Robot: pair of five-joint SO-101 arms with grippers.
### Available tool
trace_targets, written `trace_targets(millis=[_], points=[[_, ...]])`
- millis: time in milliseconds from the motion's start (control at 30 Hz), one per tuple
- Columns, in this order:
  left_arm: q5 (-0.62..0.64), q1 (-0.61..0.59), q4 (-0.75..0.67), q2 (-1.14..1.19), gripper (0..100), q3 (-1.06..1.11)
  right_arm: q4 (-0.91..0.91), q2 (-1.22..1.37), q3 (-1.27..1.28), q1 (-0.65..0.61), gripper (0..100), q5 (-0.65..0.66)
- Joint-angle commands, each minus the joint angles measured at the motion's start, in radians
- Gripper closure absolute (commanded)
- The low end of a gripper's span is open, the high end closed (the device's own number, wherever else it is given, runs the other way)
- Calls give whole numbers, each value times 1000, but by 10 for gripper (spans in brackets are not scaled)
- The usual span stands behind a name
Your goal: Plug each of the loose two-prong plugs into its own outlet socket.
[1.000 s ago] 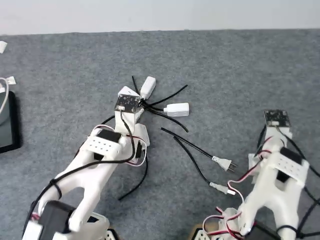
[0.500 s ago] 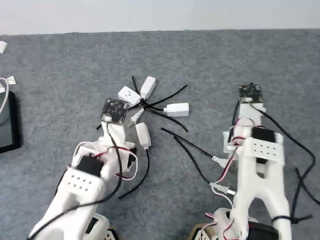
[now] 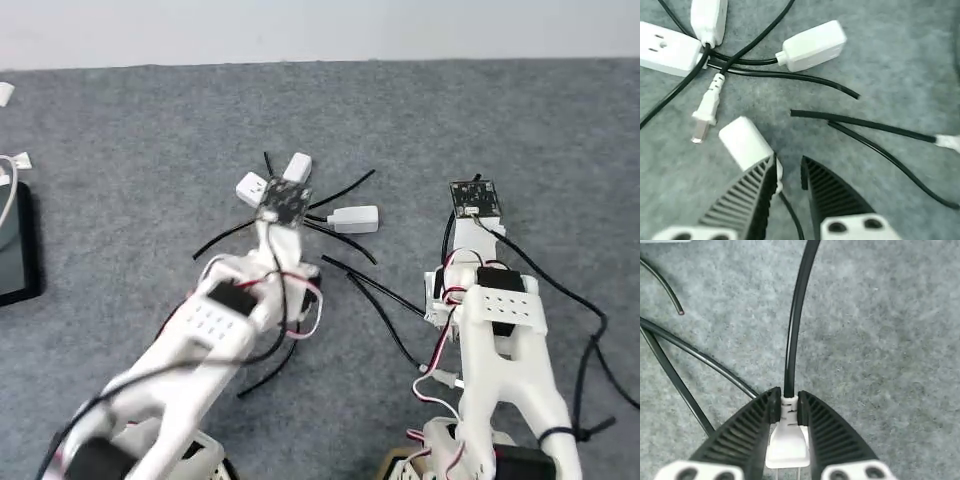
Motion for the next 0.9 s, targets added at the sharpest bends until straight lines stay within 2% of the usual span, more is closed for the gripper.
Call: trace_targets(millis=[0,200,333,467,700,867], points=[[-49,-54,-87,270,986,-162,-16,-39,-3,-5,989,-6],[-95,-150,-86,299,986,-124,-16,-39,-3,-2,989,-5],[-120,-192,-25,298,986,-124,-16,-39,-3,-5,989,-5],[-121,-221,54,232,986,-76,-16,-39,0,-4,989,-5],[-198,-226,64,43,986,120,-24,-47,-18,-10,989,-14],[-201,-226,64,-52,985,200,-18,-165,-29,-119,989,-68]])
